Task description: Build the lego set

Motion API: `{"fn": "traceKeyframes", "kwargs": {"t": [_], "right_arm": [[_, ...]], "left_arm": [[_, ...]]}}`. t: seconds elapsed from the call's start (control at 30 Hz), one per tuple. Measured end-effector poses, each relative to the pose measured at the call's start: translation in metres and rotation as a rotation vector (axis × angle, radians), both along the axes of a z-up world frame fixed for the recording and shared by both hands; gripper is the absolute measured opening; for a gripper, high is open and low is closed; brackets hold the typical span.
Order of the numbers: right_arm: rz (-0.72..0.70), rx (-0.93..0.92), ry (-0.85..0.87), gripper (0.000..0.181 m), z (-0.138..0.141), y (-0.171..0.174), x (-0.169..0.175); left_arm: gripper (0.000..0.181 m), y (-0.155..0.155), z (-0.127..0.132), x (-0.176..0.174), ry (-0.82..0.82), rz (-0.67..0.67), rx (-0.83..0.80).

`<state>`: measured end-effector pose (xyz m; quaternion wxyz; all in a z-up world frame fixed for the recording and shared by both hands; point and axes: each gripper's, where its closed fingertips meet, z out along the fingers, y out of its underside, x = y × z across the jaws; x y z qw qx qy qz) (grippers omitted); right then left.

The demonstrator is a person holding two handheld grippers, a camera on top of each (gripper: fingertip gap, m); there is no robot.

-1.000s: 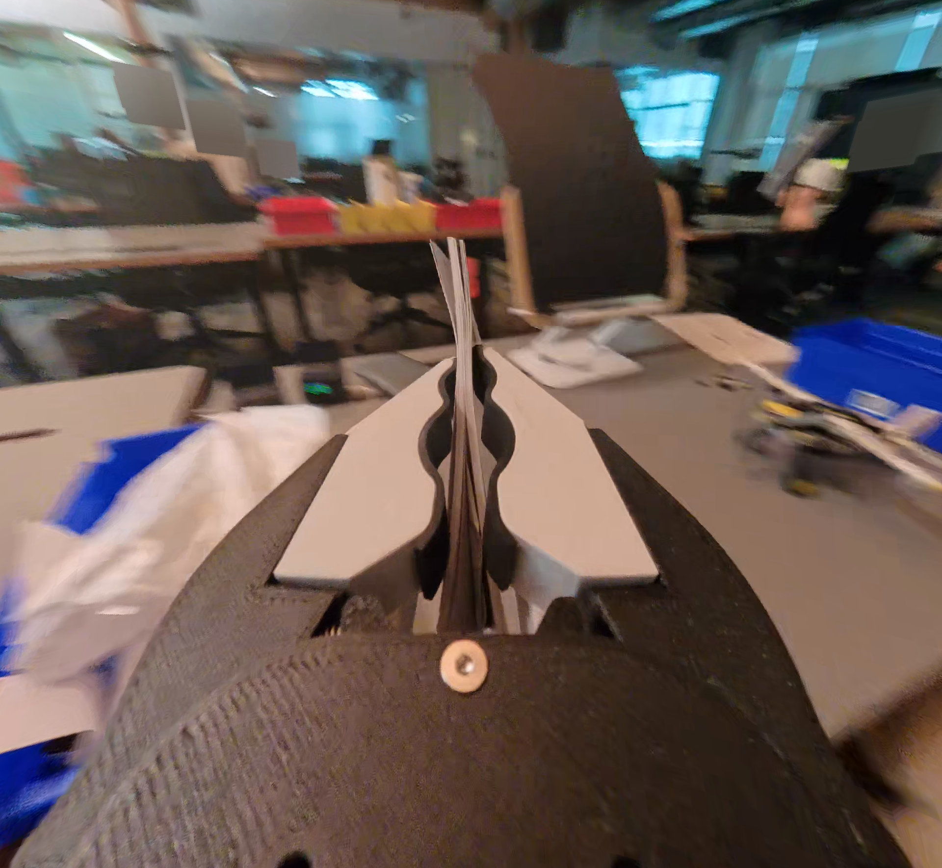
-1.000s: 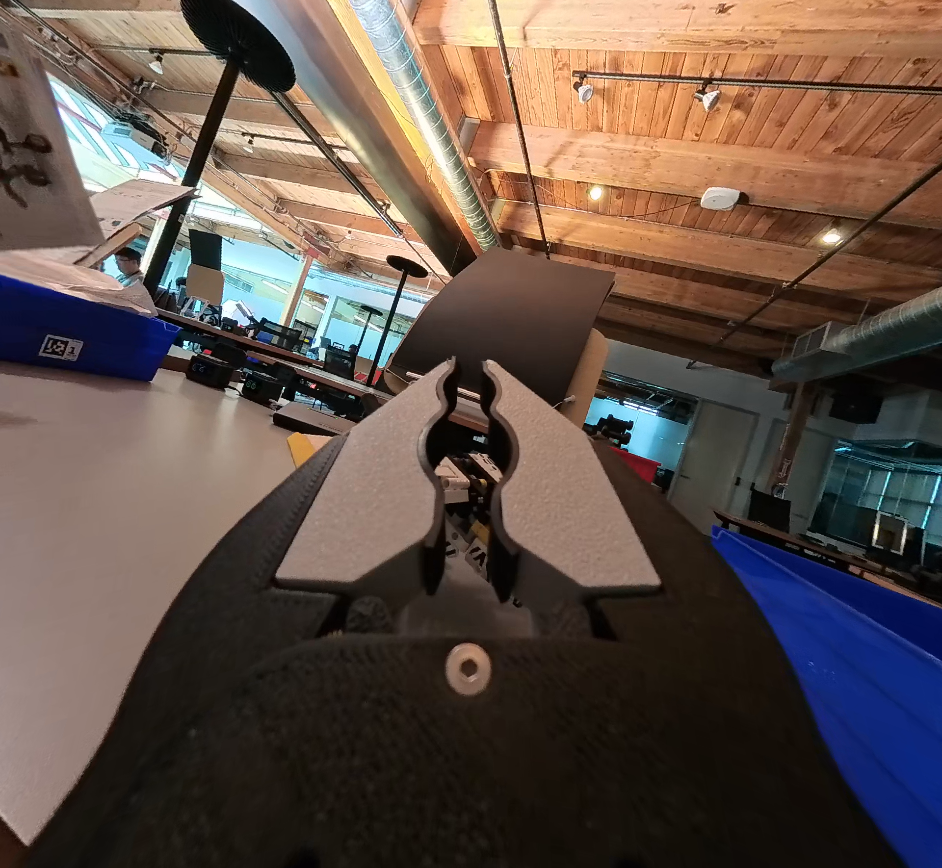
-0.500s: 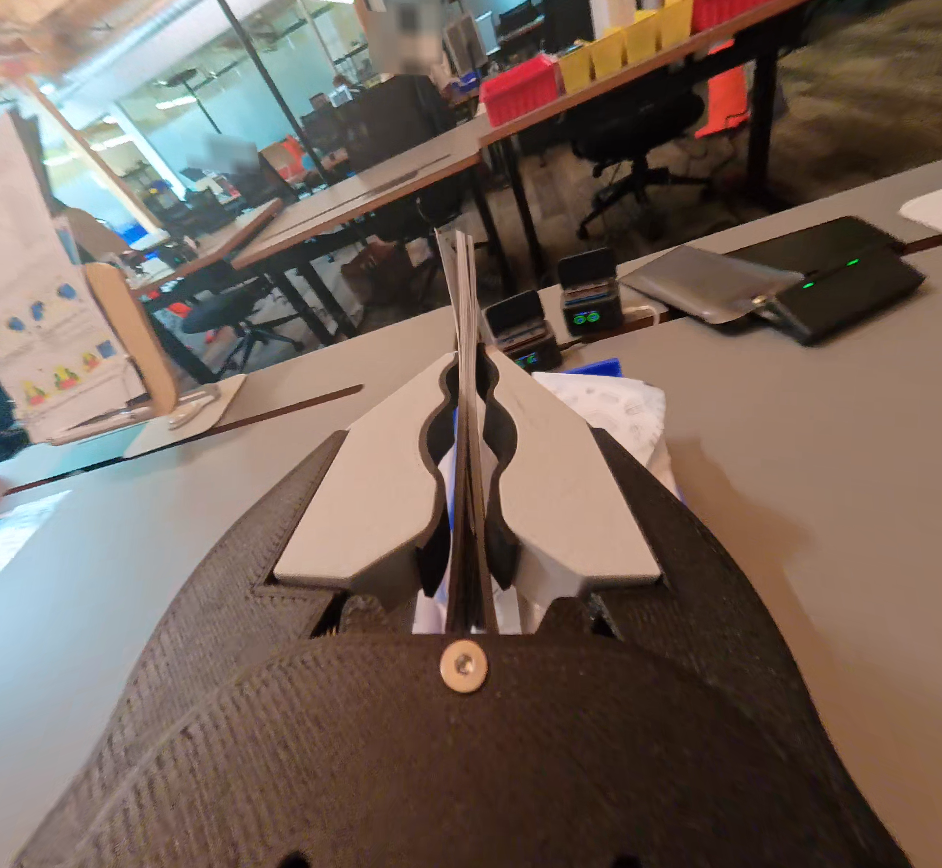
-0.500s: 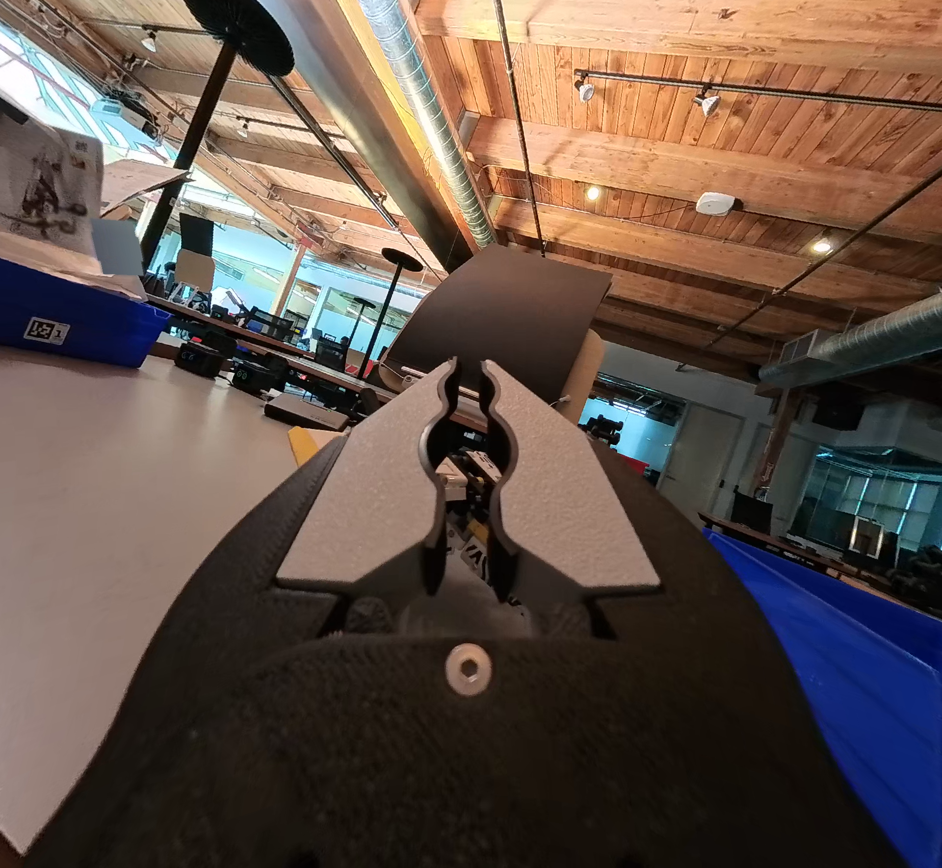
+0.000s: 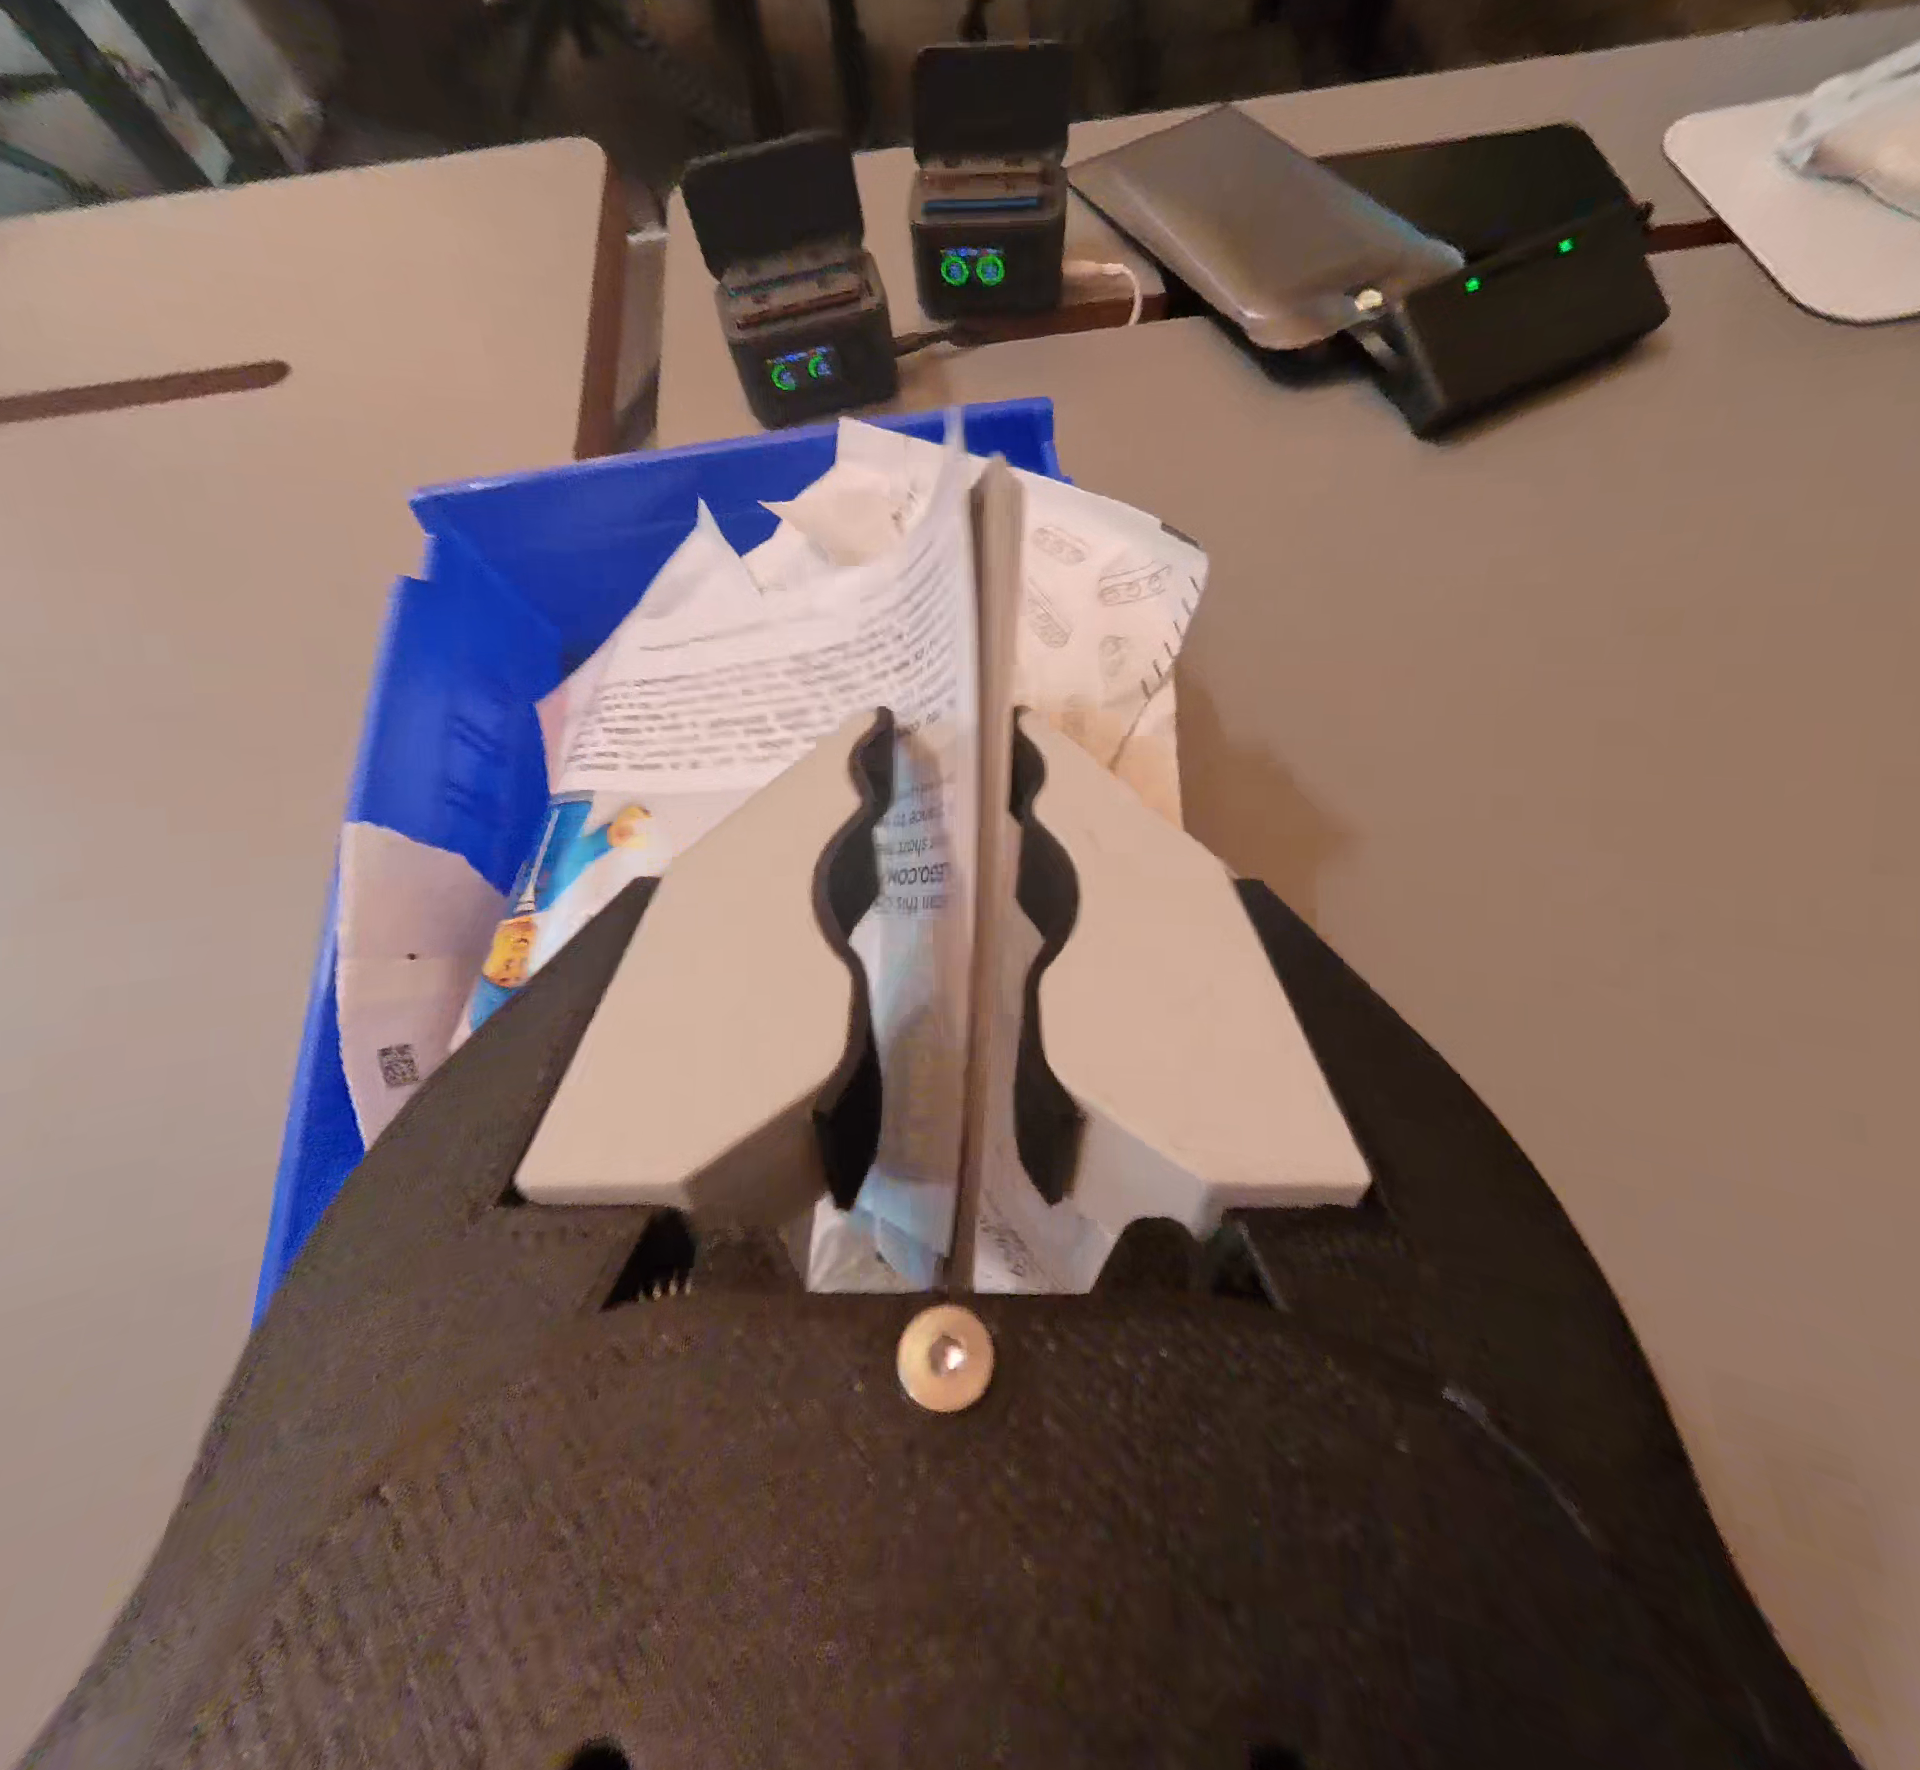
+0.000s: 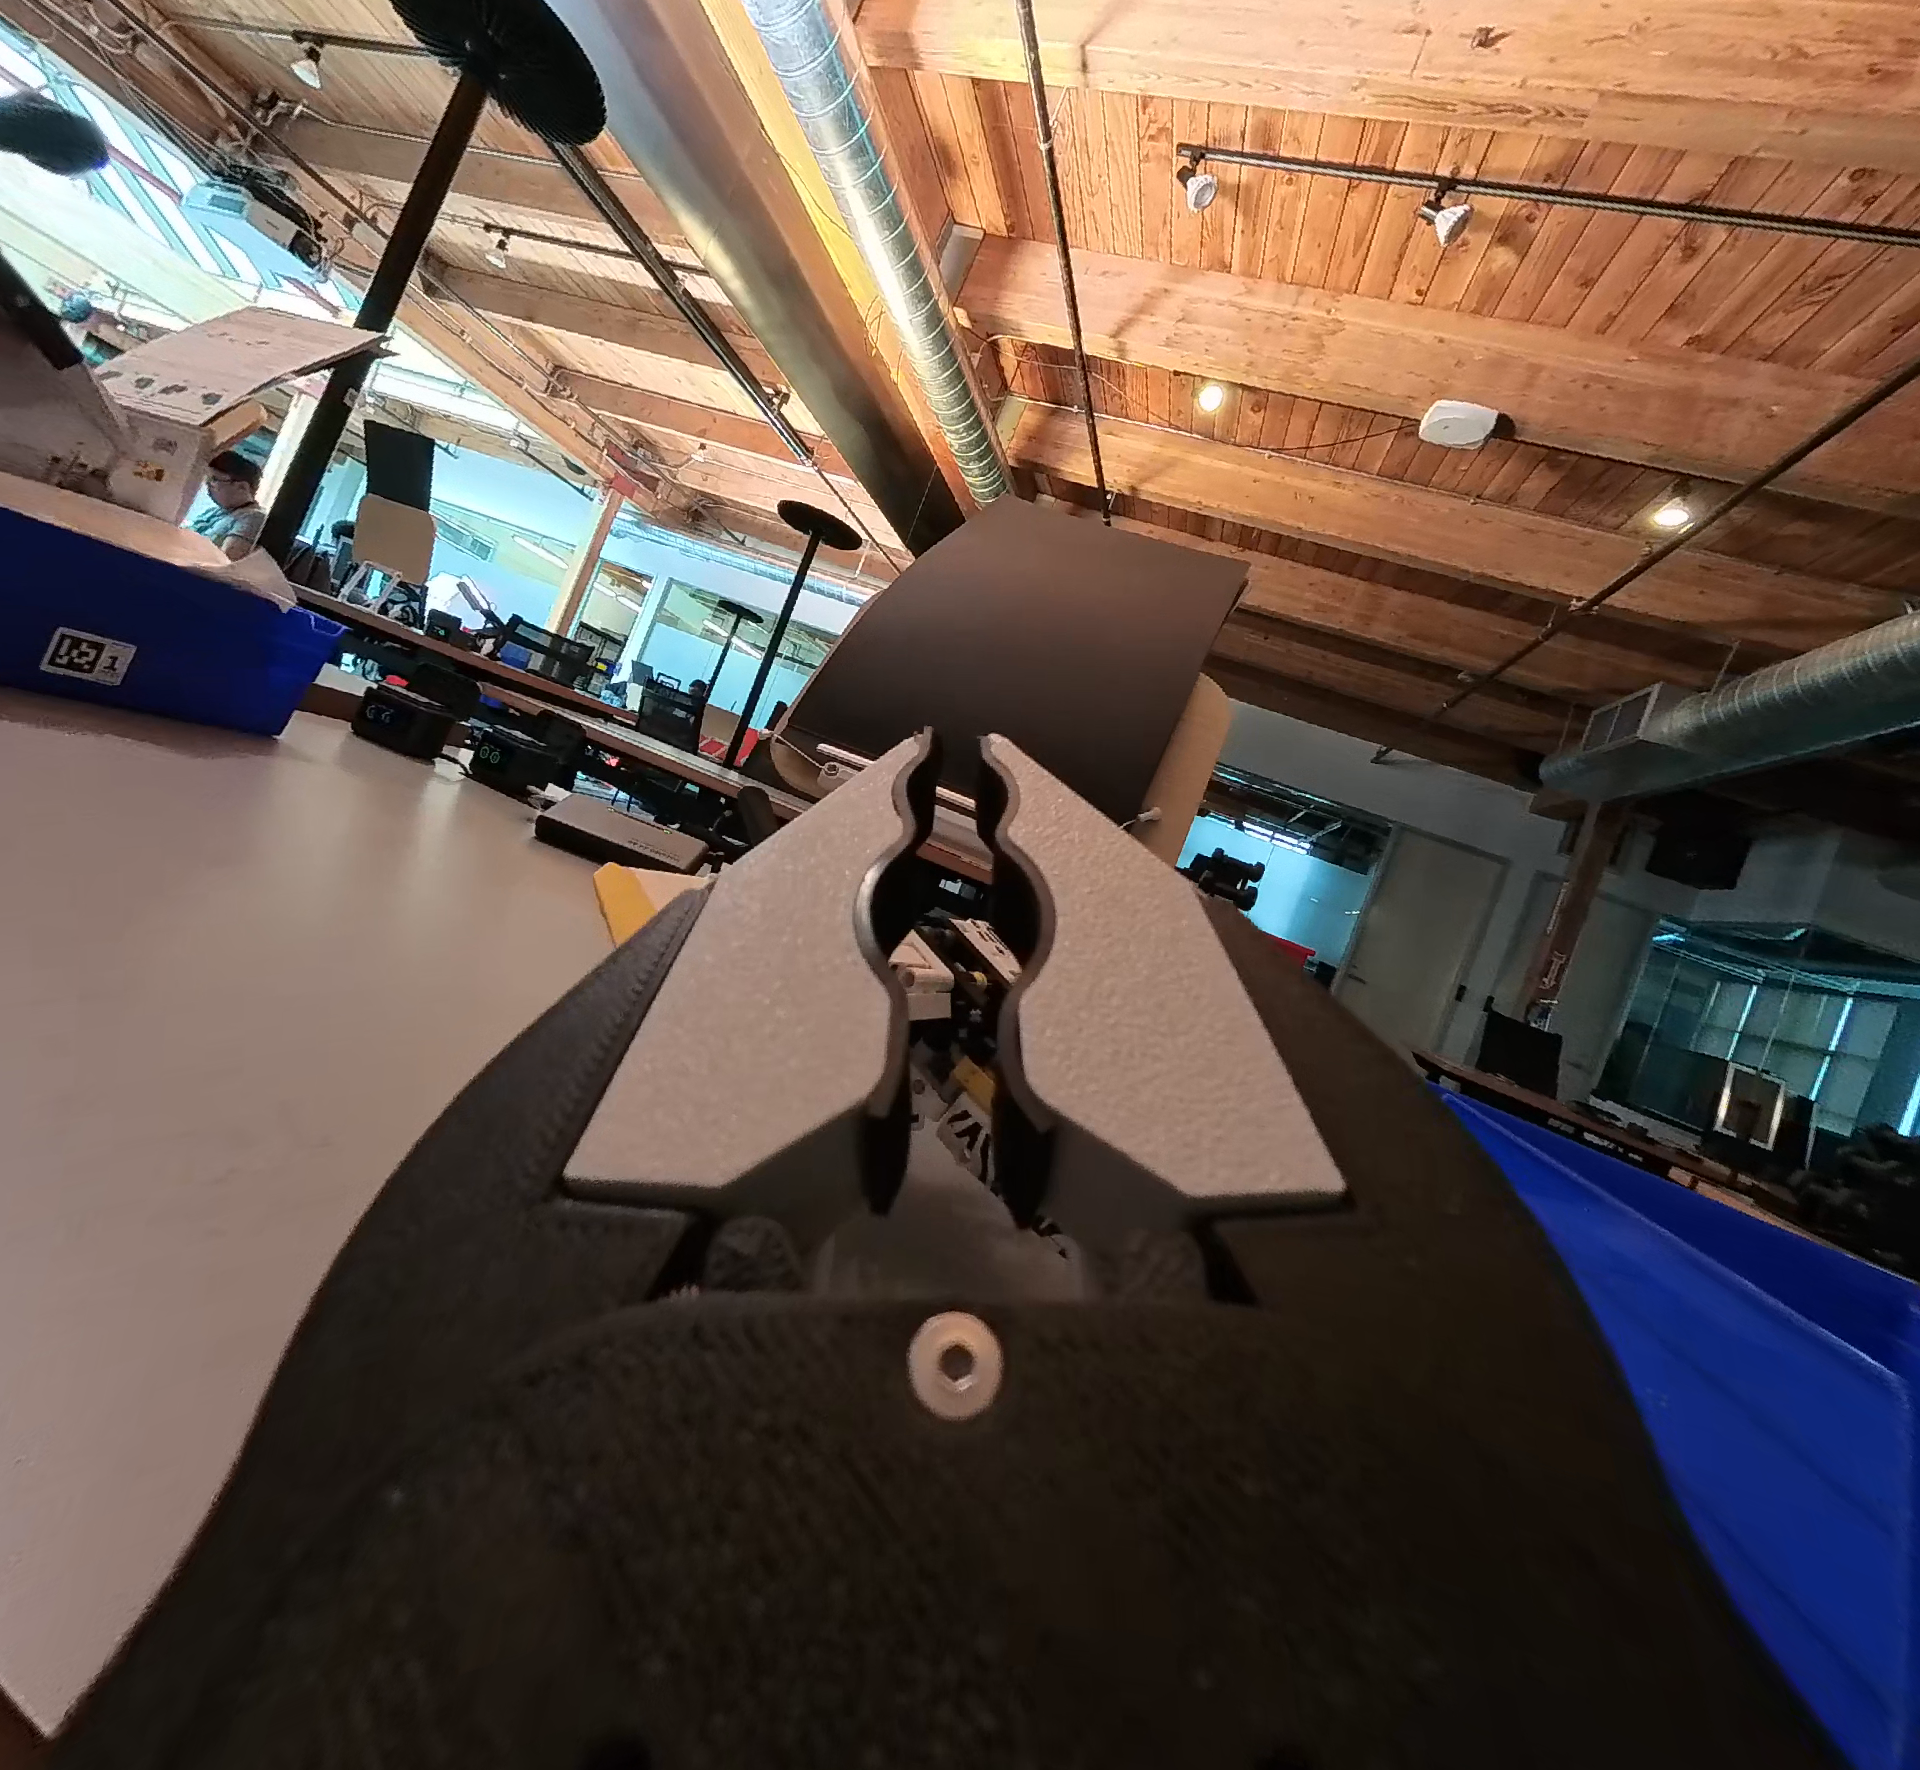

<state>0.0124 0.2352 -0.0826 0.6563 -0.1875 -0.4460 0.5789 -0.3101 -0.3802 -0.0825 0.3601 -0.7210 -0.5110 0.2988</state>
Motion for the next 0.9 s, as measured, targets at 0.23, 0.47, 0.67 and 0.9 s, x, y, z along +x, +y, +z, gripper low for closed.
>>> {"fn": "traceKeyframes", "kwargs": {"t": [0.23, 0.47, 0.67, 0.9], "right_arm": [[-0.006, -0.003, 0.001, 0.003, 0.0, 0.001, 0.0], [-0.012, -0.019, 0.003, 0.004, 0.001, 0.003, 0.0], [0.025, -0.203, -0.058, 0.009, 0.006, 0.015, 0.003], [0.026, -0.058, -0.156, 0.026, -0.007, -0.02, 0.02]], "left_arm": [[0.069, 0.016, 0.063, 0.024, 0.212, 0.029, -0.044], [0.071, 0.161, 0.122, 0.1, 0.363, -0.272, 0.142], [0.069, 0.348, 0.055, 0.169, 0.169, -0.658, 0.353], [0.072, 0.494, -0.027, 0.179, 0.03, -0.833, 0.303]]}}
